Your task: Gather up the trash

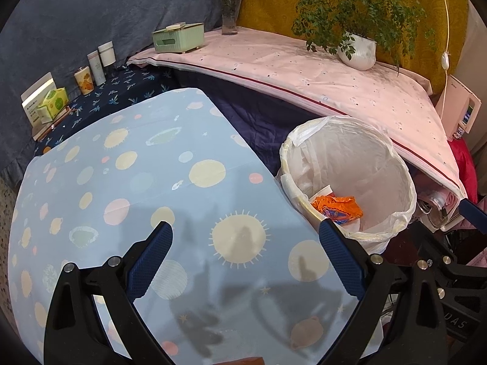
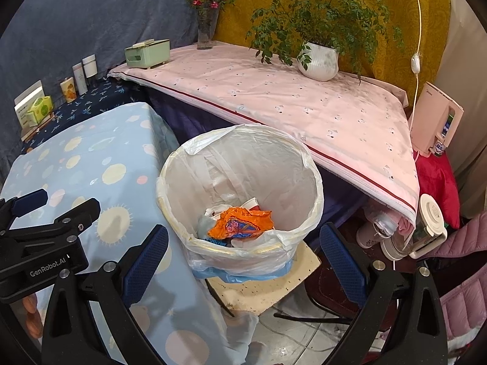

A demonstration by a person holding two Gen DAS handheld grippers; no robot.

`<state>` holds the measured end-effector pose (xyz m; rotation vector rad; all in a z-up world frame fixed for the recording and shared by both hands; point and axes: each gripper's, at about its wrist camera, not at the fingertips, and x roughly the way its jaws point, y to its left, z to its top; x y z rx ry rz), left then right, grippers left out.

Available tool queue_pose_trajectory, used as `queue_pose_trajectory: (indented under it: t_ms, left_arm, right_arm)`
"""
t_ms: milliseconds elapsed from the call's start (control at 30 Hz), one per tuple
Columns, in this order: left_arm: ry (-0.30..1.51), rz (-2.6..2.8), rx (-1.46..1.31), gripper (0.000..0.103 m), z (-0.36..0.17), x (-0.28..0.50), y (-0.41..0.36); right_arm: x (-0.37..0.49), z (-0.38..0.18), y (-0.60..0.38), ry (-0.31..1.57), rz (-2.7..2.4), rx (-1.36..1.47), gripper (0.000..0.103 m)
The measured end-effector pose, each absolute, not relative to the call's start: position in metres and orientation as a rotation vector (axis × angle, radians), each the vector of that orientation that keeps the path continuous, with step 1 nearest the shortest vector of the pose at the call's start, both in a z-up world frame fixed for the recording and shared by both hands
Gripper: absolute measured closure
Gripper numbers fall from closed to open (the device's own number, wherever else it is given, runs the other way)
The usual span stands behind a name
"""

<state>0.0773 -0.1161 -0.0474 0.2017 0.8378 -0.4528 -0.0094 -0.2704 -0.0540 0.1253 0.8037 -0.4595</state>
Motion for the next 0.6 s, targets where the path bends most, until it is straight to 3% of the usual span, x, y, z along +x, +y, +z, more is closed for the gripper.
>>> queue_pose_trajectory:
  t_ms: [600]
  left_arm:
    - [0.83, -0.459, 0.222, 0.011, -0.0484, 0.0749, -0.1234]
  right_arm:
    - [-0.01, -0.058, -0.2736, 0.805, -0.471, 0.14, 0.007]
